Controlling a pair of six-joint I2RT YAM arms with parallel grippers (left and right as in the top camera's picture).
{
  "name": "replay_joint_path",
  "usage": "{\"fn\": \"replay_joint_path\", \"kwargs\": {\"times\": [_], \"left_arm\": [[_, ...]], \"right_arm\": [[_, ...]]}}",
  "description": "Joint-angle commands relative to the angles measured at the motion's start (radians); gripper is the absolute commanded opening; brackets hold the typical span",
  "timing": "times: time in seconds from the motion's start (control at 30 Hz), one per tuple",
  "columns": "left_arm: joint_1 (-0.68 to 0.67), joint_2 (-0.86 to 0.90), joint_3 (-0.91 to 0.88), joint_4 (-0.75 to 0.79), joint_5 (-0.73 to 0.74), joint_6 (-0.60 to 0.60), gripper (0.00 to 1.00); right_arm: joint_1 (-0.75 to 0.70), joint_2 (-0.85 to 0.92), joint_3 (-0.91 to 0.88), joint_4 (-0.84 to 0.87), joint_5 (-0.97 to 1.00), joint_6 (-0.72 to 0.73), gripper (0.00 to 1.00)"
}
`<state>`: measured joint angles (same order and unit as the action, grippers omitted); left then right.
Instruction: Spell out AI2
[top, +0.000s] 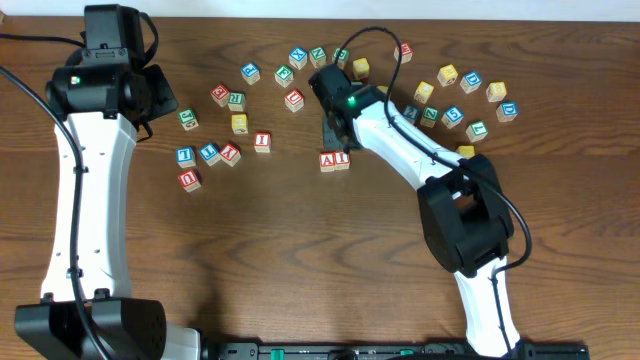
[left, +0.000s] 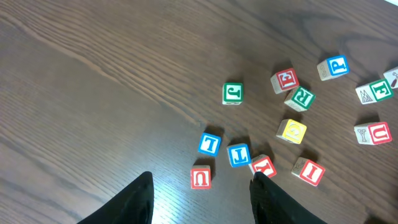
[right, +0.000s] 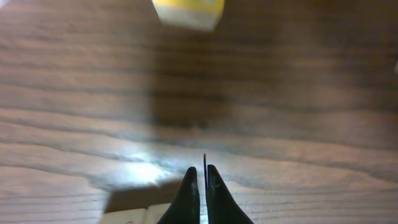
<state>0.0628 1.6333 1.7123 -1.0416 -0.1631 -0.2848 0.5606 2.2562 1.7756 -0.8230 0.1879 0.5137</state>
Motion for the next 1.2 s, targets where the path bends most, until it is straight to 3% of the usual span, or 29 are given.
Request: {"fn": "replay_joint_path", "kwargs": {"times": [0.0, 1.0, 1.17], "left_arm": [[0.002, 0.013, -0.009, -0.005, -0.002, -0.005, 0.49], [0.002, 0.013, -0.009, -0.005, -0.002, -0.005, 0.49], [0.002, 0.013, -0.009, -0.005, -0.002, -0.005, 0.49]], "right_arm": [[0.005, -0.029, -0.040, 0.025, -0.015, 0.022, 0.01], [-0.025, -0.082, -0.023, 0.077, -0.080, -0.032, 0.01], [-0.058, -0.113, -0.023, -0.008, -0.037, 0.044, 0.01]]}}
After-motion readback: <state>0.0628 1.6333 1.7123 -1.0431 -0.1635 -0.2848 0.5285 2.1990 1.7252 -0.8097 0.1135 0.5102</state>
